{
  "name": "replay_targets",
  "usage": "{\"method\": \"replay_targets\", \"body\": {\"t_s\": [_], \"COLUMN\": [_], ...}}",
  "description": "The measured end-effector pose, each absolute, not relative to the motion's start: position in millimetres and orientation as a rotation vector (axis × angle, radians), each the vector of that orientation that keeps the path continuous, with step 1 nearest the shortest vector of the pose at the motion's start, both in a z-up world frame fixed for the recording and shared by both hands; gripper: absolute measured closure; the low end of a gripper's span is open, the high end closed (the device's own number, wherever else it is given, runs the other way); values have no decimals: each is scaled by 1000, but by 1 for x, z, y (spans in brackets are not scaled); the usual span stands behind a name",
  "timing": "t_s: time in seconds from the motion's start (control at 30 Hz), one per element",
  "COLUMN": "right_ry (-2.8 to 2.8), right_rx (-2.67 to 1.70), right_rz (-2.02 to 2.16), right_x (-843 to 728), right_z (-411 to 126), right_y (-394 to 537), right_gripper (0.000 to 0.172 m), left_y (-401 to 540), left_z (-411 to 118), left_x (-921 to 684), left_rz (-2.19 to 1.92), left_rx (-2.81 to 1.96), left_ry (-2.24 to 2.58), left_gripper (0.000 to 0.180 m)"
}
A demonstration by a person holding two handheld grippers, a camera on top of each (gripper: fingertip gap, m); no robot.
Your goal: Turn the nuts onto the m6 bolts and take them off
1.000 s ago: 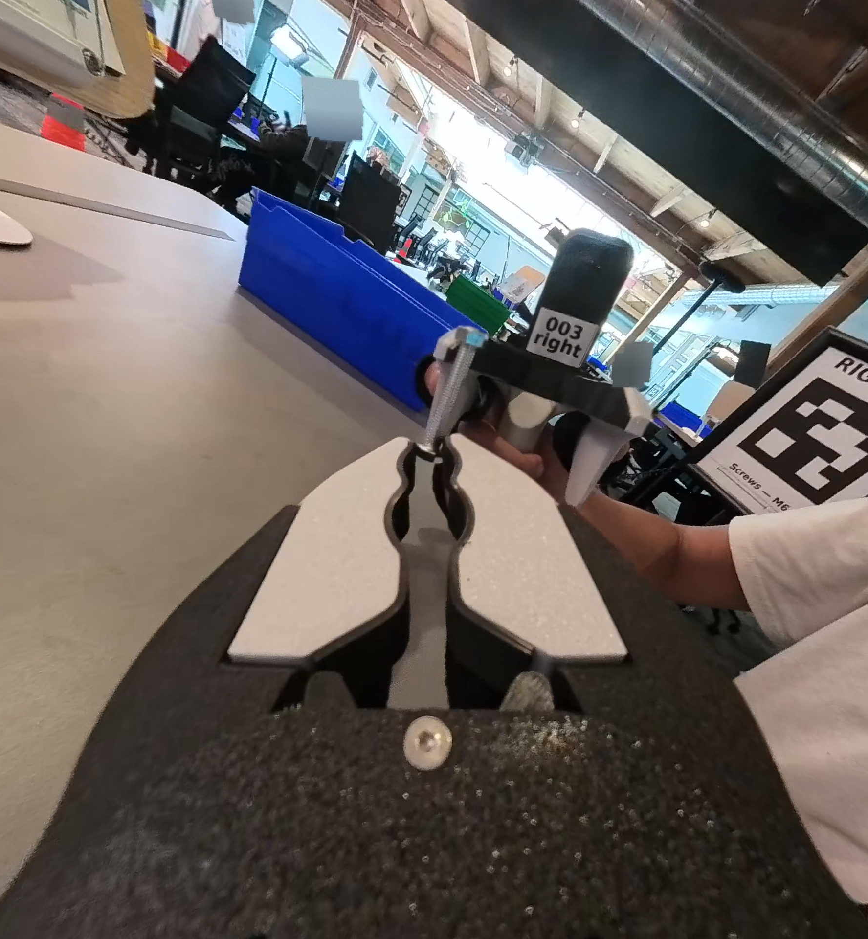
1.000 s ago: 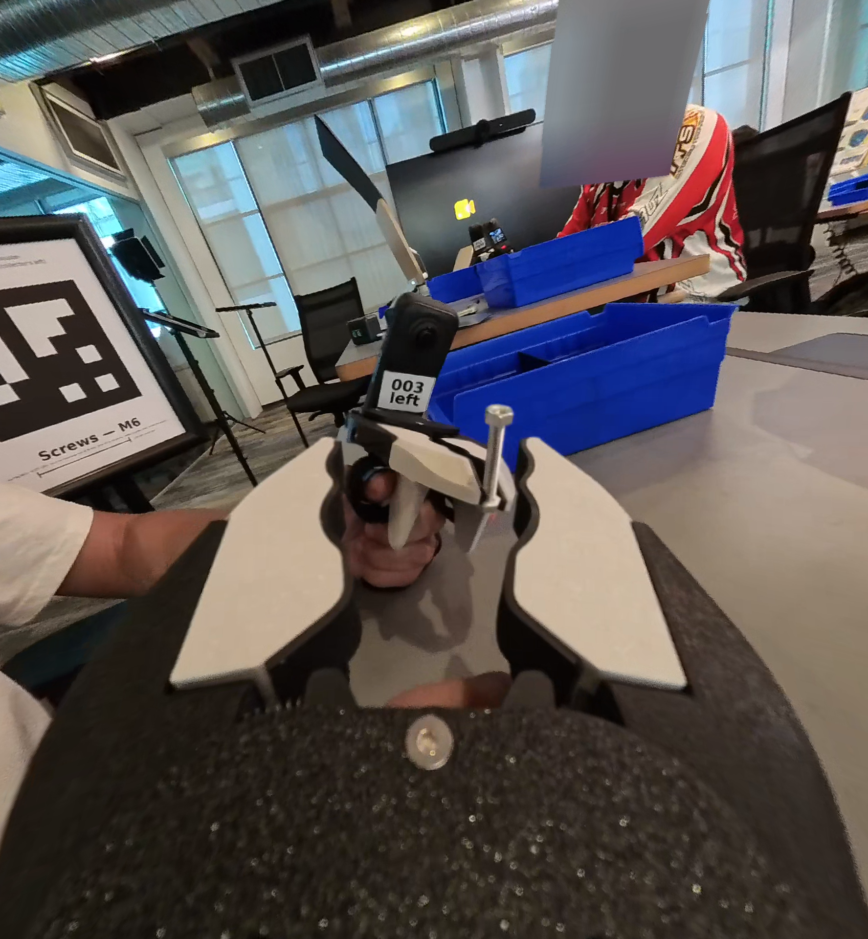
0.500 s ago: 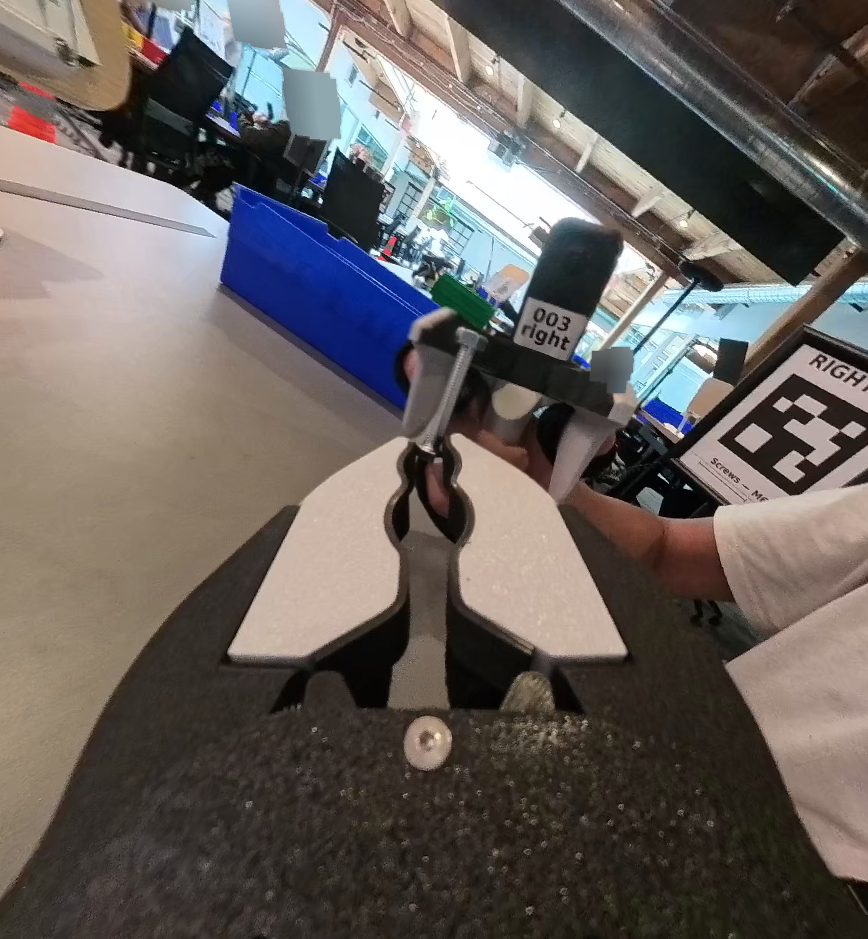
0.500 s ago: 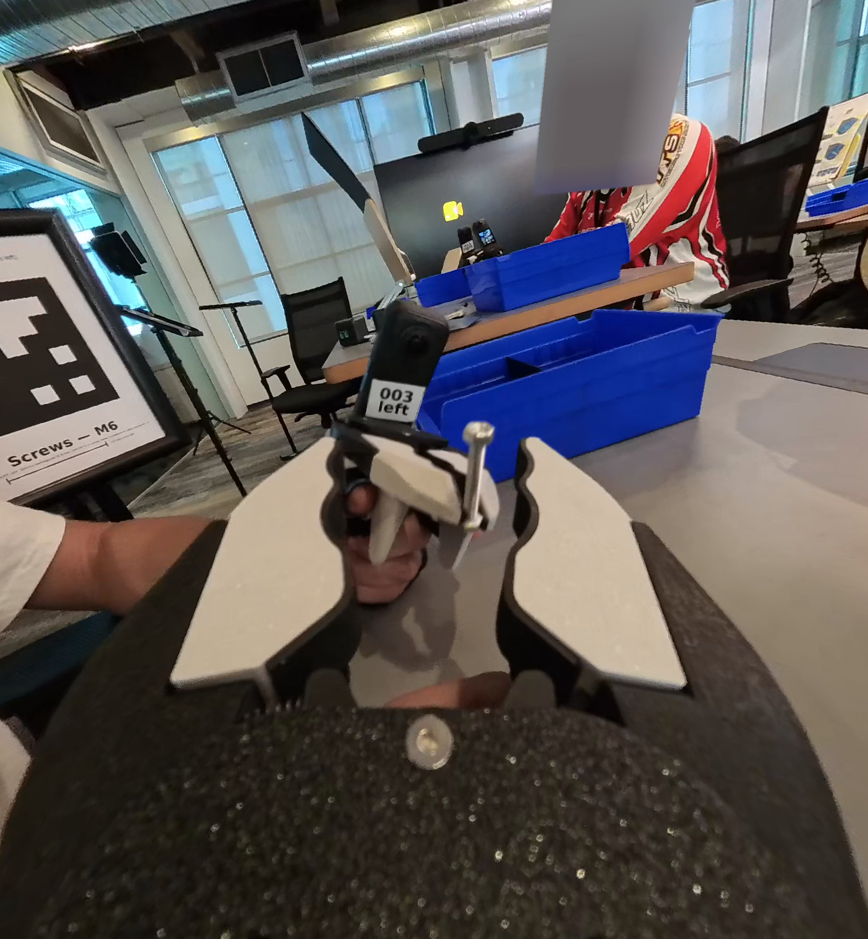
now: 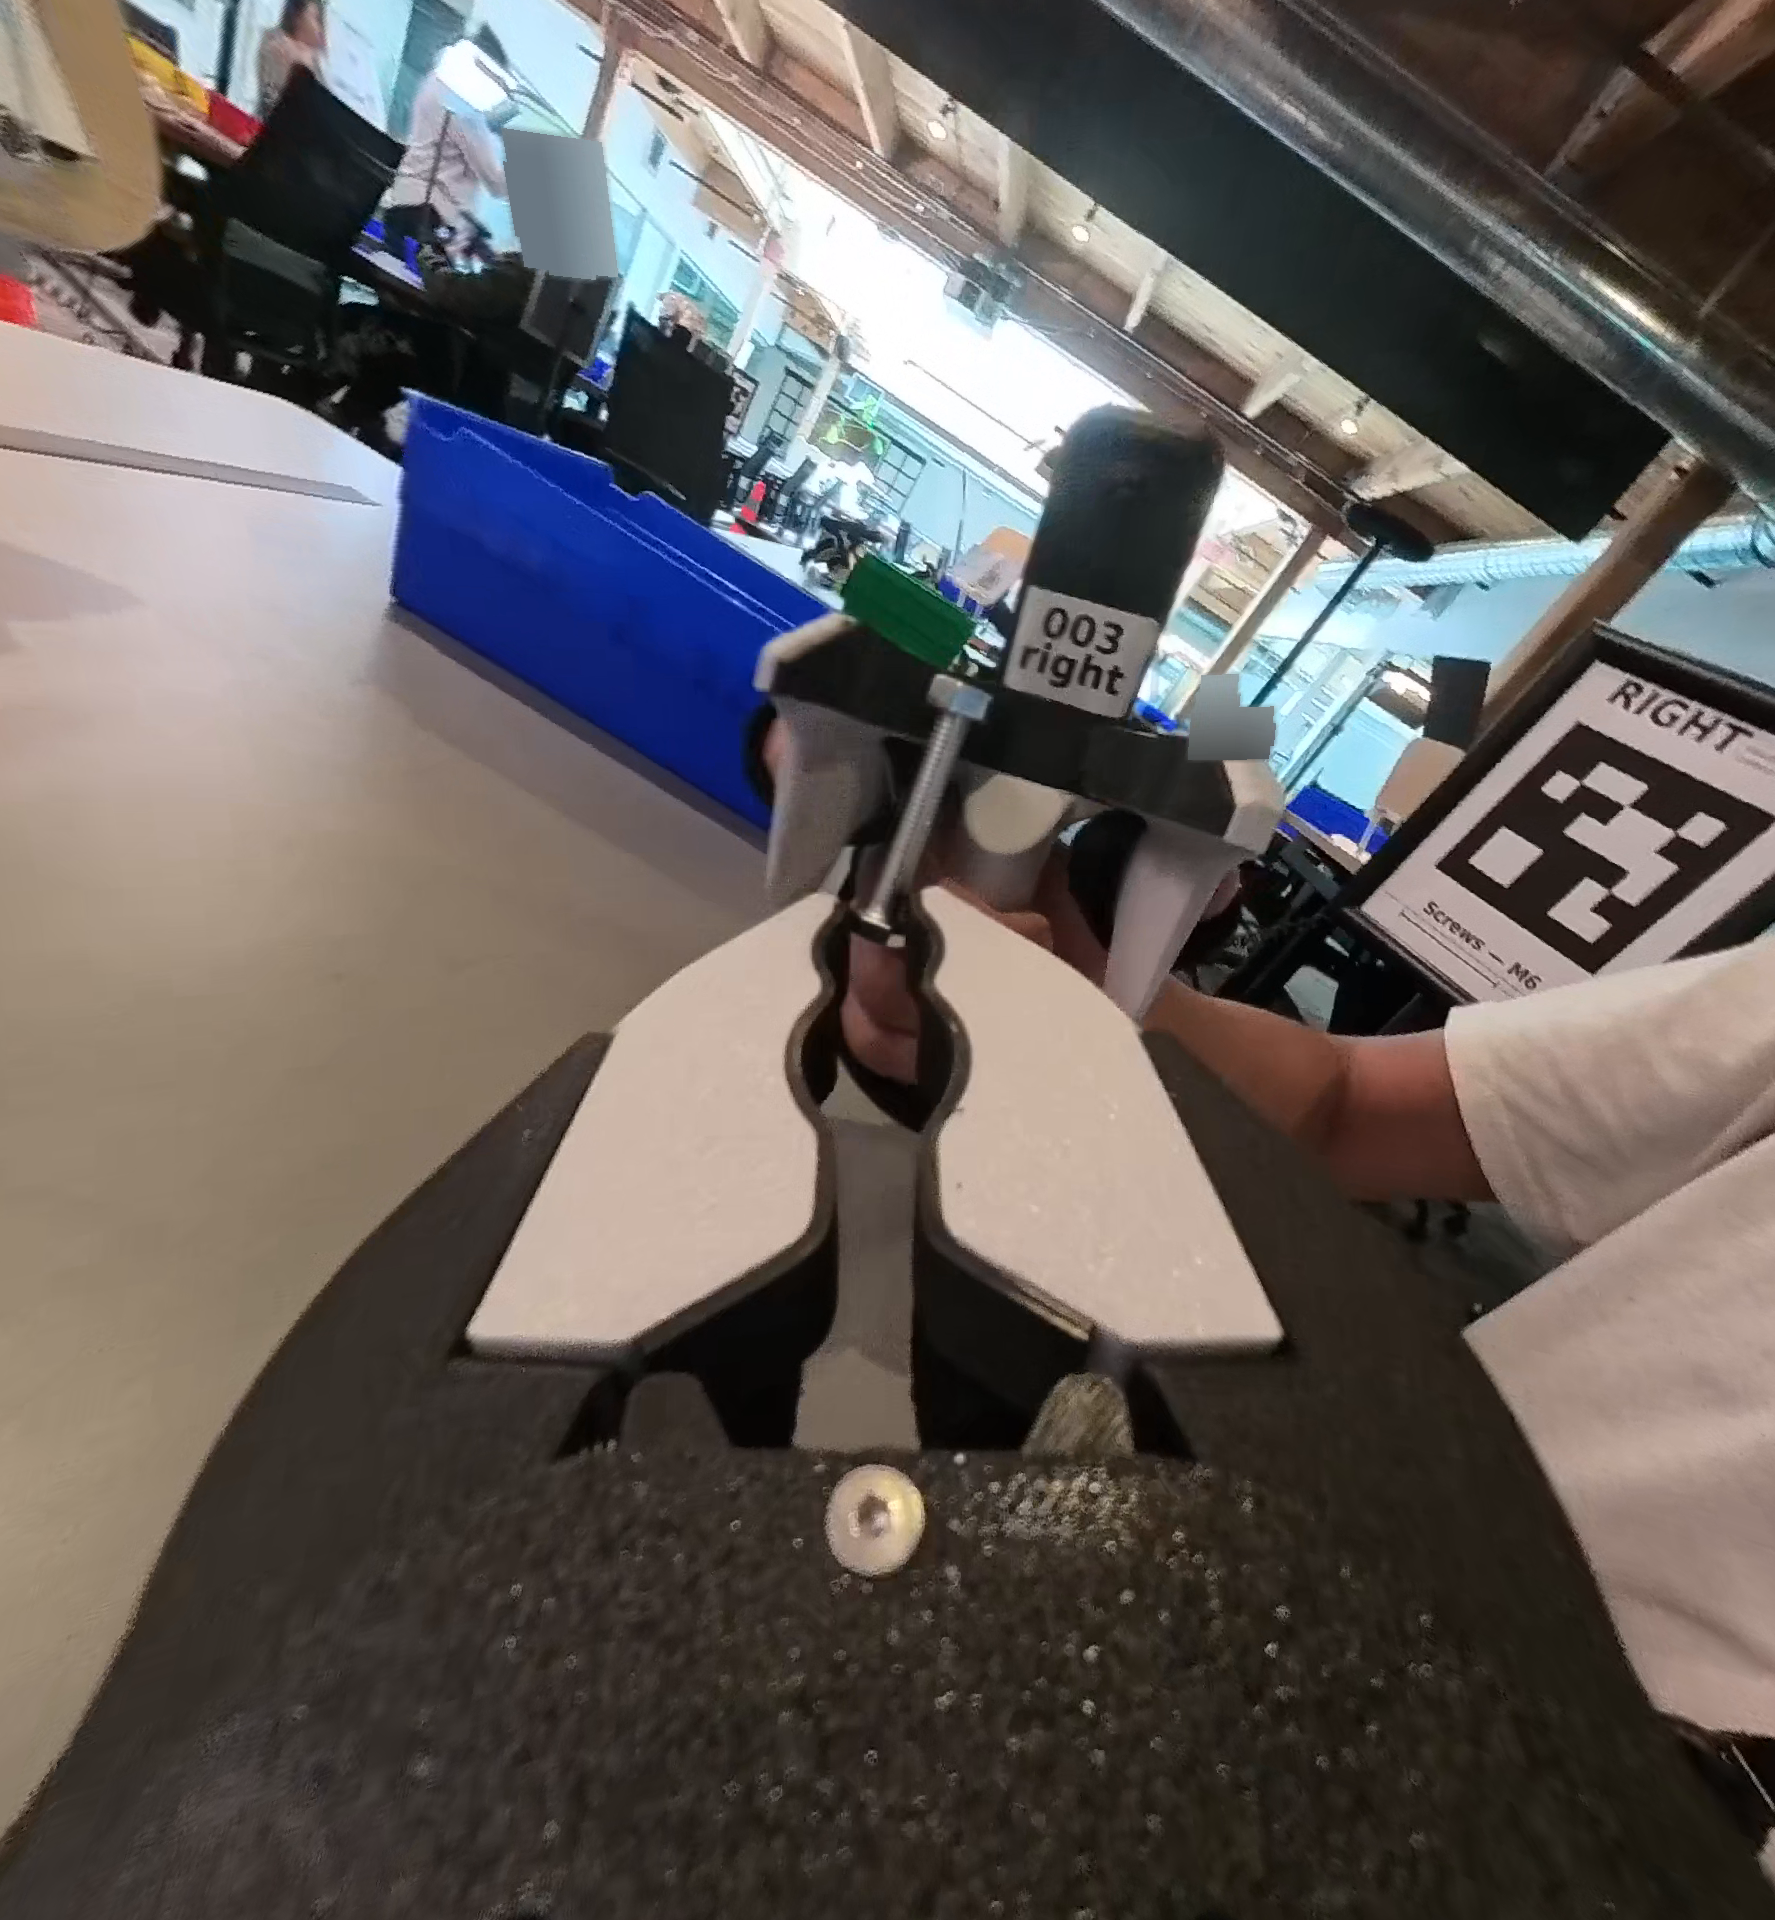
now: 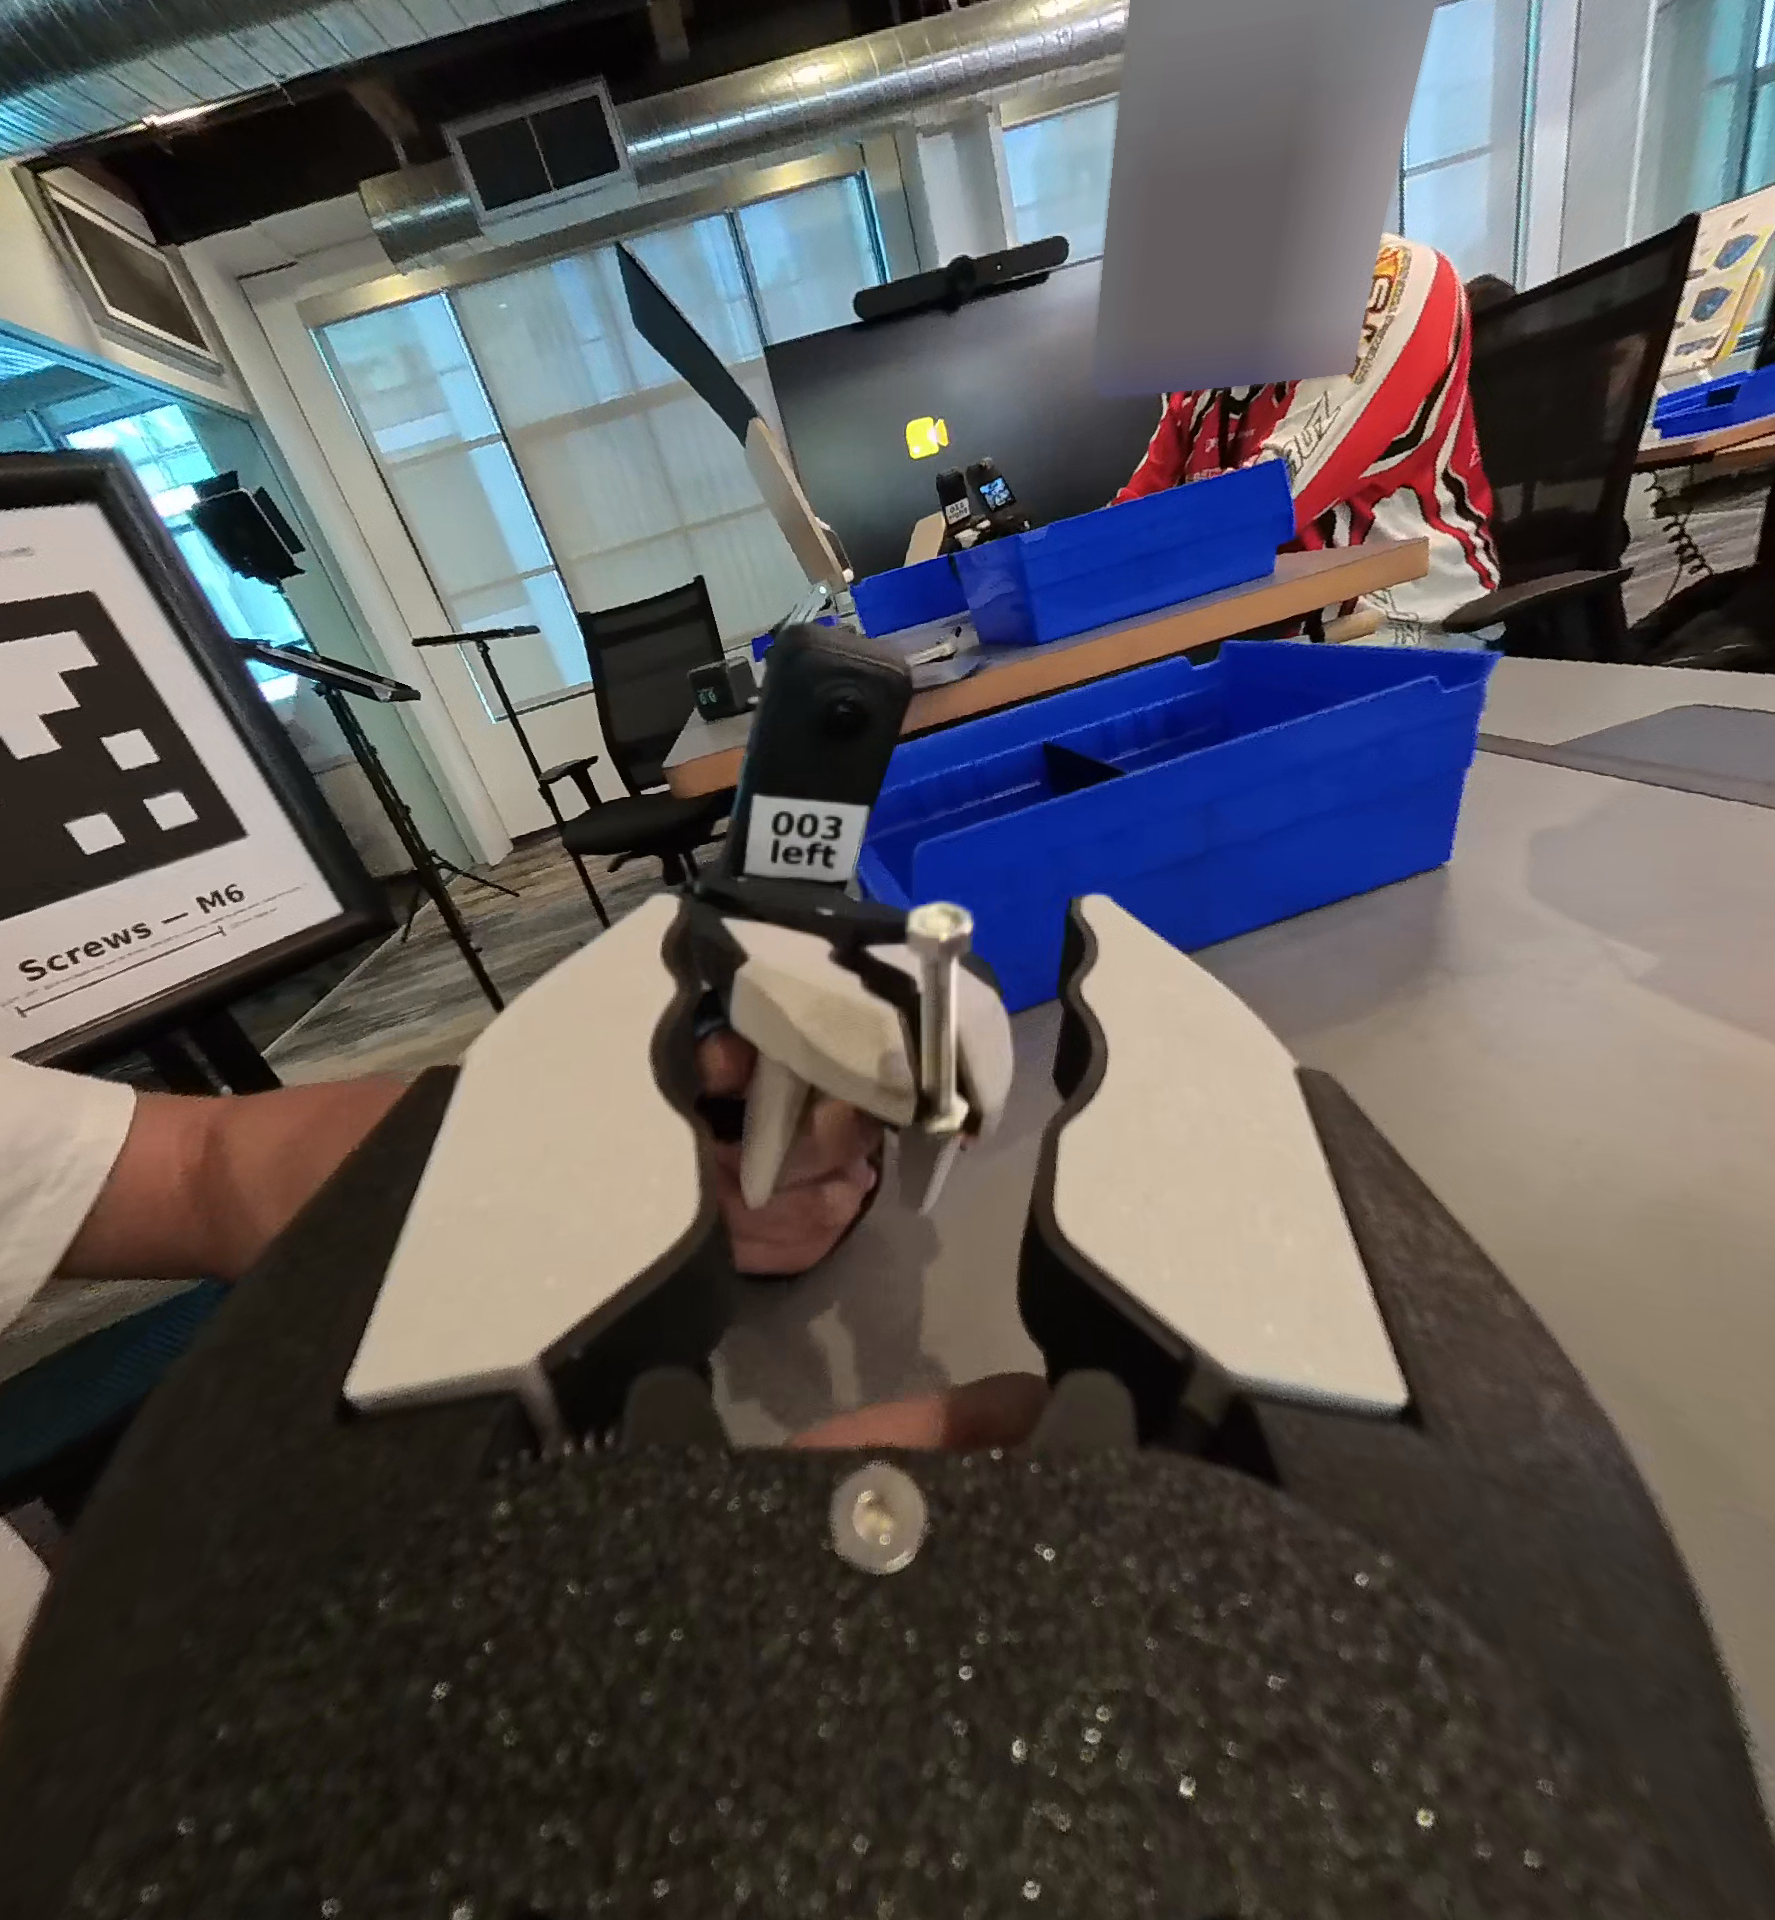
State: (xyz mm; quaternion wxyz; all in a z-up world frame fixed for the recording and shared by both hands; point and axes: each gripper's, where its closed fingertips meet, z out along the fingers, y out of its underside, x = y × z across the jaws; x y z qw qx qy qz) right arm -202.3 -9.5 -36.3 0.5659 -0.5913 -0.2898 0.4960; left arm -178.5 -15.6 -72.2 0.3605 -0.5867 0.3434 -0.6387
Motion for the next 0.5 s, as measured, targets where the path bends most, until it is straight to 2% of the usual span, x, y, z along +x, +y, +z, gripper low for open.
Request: {"method": "replay_targets", "body": {"t_s": [0.5], "right_ry": [-691], "right_rx": [-1377], "right_rz": [1181], "right_x": [-208], "right_z": [-34], "right_y": [-11], "right_gripper": [106], "left_y": [-13], "left_z": [-74], "left_x": [-178], "left_rz": [-1618], "left_rx": [-1525], "left_ry": [886], "left_gripper": [171]}}
